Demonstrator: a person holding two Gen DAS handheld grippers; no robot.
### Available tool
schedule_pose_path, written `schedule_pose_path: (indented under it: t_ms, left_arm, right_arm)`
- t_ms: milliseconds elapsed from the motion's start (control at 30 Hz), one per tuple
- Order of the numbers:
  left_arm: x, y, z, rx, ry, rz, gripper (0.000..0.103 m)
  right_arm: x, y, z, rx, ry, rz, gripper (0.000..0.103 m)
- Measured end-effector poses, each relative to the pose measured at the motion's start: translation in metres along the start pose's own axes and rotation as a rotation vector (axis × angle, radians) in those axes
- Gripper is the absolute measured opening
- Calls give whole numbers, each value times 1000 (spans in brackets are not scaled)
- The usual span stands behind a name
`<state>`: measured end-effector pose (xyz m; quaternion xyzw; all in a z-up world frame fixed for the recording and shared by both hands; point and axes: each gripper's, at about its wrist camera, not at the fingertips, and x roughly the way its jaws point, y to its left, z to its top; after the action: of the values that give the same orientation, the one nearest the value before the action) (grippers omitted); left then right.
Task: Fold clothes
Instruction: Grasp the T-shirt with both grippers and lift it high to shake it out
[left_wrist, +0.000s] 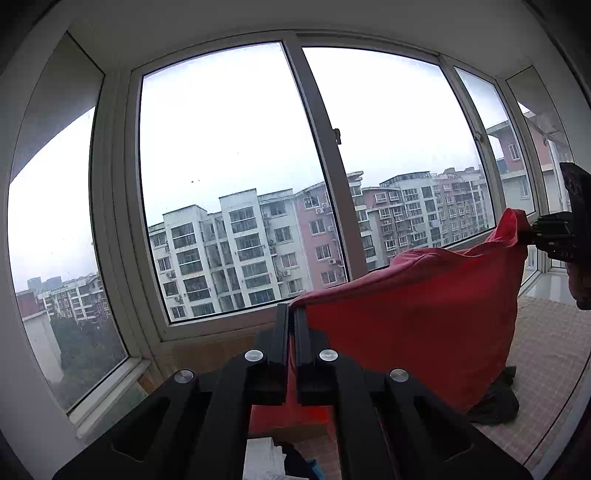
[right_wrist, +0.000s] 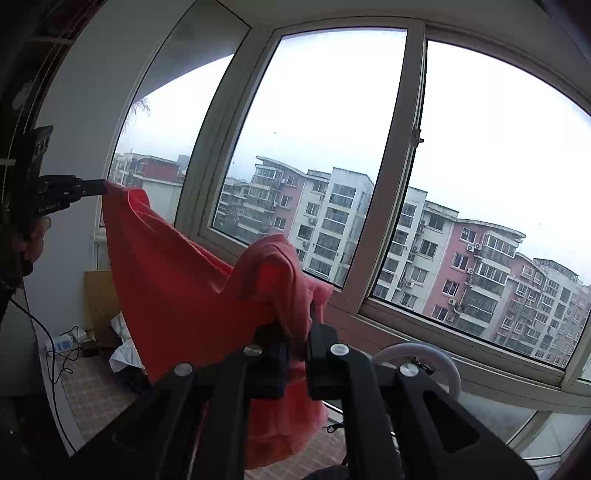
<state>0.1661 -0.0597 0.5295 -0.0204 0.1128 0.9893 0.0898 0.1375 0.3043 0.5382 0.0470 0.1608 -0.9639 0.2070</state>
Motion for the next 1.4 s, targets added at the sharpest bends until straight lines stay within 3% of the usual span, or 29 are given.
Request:
schedule_pose_path:
  t_ms: [267, 400, 567, 667, 767, 900, 1000, 1133, 1233, 1300, 1400]
  left_arm:
    - [-15, 10, 30, -7, -38, -5, 2]
    - [-35, 4, 31, 29, -47, 21, 2]
    - [-68, -10, 30, 79, -85, 1, 2]
    - [-63, -14, 31, 83, -75, -24, 2]
    - [-33, -20, 22, 99, -14, -19, 2]
    - [41, -28, -4, 92, 119, -32, 2]
    - [120, -39, -44, 90, 260, -36, 2]
    - [231, -71, -115, 118, 465, -44, 2]
    - [309, -105, -171, 138, 601, -46, 2]
    - [358, -127, -209, 130, 698, -50, 6]
    - [391, -145, -256, 85, 788, -75, 6]
  right_arm:
    - [-33, 6, 16, -2, 8, -46, 7]
    - [-50, 9, 23, -3, 12, -69, 7]
    - [-71, 13, 33, -4, 17, -99, 7]
    - [-71, 9, 38, -23, 17, -127, 7]
    - [-39, -5, 27, 21, 83, -108, 7]
    - [42, -24, -15, 42, 231, -107, 7]
    - [122, -46, -70, 113, 385, -68, 7]
    - [226, -66, -159, 139, 571, -94, 7]
    - [295, -92, -225, 151, 663, -120, 7]
    - [321, -99, -273, 178, 783, -148, 14]
    - [345, -109, -337, 231, 920, -162, 15]
